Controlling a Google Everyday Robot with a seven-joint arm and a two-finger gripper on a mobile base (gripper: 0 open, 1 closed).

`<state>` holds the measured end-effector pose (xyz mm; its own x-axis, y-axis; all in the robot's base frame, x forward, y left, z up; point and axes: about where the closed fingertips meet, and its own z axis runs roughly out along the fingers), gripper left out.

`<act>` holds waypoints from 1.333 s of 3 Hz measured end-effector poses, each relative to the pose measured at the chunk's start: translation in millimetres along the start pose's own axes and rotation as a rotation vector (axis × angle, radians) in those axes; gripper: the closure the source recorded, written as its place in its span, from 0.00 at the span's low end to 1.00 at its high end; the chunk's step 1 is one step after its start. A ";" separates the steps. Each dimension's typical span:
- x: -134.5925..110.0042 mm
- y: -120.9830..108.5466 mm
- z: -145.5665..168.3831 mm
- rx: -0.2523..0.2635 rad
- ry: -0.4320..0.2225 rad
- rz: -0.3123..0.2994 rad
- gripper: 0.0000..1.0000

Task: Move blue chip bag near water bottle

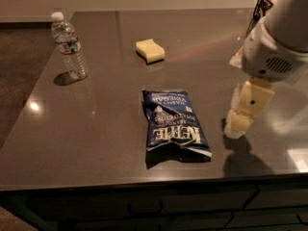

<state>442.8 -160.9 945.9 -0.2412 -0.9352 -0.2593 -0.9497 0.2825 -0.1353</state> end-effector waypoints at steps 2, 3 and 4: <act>-44.8 28.8 49.8 -0.096 0.017 0.168 0.00; -61.6 37.0 63.2 -0.097 0.034 0.256 0.00; -77.2 41.0 74.5 -0.072 0.058 0.358 0.00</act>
Offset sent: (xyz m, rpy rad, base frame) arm -0.0131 0.0957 -0.0630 0.0569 0.2242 -0.2441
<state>437.4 -61.3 889.1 -0.5697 -0.7911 -0.2227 -0.8142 0.5801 0.0220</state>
